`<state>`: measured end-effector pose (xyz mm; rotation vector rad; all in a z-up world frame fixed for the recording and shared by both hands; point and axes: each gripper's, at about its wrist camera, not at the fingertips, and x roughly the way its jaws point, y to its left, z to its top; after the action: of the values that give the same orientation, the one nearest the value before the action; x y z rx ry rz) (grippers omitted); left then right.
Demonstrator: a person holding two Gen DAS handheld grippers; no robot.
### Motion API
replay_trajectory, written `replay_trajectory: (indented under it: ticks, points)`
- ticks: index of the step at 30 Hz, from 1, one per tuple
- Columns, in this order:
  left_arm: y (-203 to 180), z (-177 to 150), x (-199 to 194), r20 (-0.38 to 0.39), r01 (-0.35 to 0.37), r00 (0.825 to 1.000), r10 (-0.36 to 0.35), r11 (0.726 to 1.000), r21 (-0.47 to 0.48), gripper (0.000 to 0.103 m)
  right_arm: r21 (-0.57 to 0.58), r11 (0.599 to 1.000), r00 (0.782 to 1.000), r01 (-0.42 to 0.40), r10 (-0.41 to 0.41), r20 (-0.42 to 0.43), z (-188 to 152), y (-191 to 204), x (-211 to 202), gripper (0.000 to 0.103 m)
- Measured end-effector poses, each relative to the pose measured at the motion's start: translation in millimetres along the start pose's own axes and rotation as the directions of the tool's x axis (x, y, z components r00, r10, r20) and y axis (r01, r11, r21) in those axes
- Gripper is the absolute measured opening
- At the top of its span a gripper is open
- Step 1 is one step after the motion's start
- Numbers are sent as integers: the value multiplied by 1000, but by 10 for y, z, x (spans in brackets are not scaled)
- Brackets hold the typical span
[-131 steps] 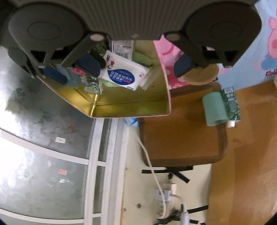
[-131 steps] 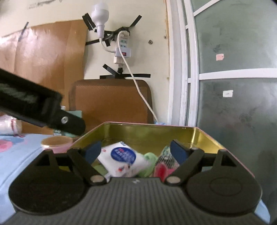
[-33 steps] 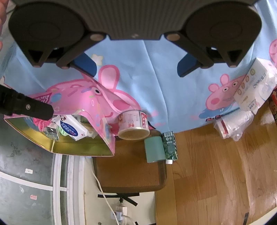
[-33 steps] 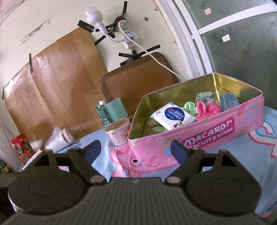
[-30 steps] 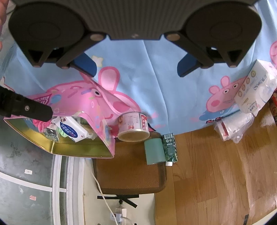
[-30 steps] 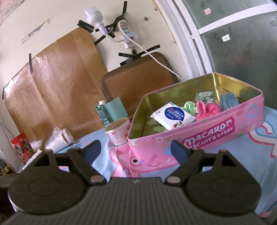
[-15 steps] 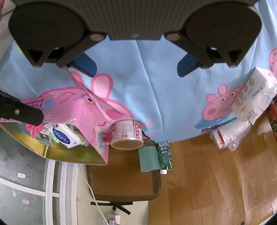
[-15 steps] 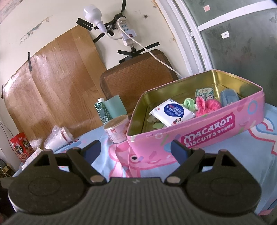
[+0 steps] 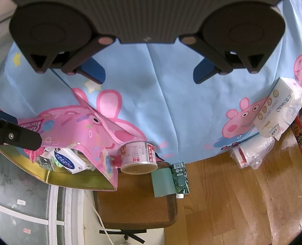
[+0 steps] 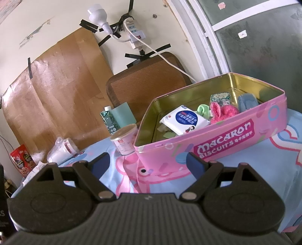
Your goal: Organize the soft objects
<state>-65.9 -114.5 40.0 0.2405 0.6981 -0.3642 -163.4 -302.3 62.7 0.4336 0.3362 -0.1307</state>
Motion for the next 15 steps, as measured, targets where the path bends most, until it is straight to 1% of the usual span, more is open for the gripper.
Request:
replay_trajectory:
  ticks: [15]
  points:
    - [-96, -20, 25, -13, -4, 1000, 4, 999, 49, 103, 14, 1000, 1000, -3, 3, -5, 4, -64, 10, 90]
